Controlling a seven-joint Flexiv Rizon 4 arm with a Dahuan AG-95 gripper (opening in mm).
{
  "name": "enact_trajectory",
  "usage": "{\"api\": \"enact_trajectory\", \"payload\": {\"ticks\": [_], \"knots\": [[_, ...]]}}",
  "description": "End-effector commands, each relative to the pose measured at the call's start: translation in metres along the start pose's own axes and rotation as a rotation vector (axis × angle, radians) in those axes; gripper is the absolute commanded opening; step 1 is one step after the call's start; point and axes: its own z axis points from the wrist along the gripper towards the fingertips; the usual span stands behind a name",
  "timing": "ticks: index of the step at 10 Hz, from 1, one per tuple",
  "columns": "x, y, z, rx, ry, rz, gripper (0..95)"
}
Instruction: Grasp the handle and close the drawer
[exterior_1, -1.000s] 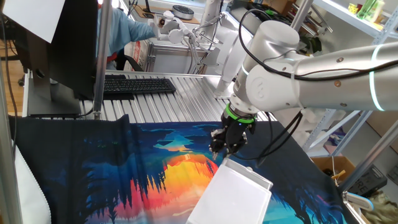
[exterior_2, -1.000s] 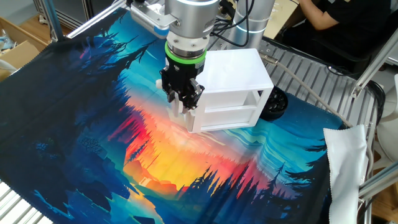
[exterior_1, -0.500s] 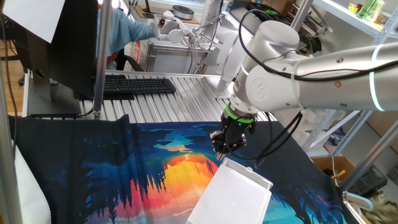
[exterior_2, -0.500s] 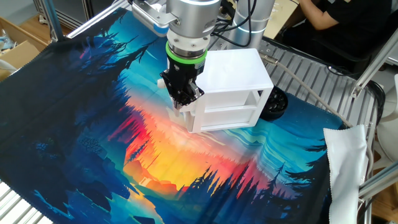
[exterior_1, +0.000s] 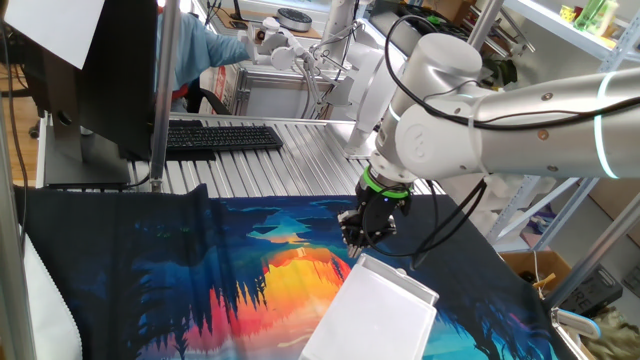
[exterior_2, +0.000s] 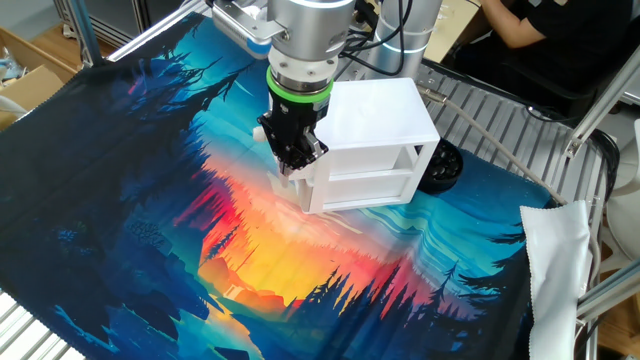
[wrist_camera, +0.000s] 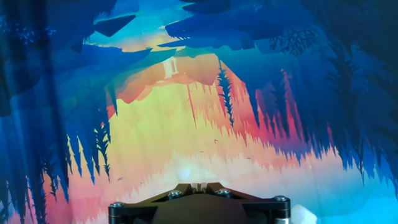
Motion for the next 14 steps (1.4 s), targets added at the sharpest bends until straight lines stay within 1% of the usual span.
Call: {"api": "enact_trajectory", "payload": {"ticks": [1, 8, 9, 10, 11, 13, 14], "knots": [[0.0, 0.0, 0.0, 0.0, 0.0, 0.0, 0.0], [0.0, 0.0, 0.0, 0.0, 0.0, 0.001, 0.0], [0.0, 0.0, 0.0, -0.001, 0.0, 0.005, 0.0], [-0.001, 0.0, 0.0, -0.001, -0.002, 0.028, 0.0], [-0.004, 0.0, -0.002, -0.002, -0.004, 0.053, 0.0], [-0.014, 0.0, -0.006, -0.003, -0.006, 0.073, 0.0], [-0.024, -0.002, -0.011, -0.003, -0.006, 0.102, 0.0]]}}
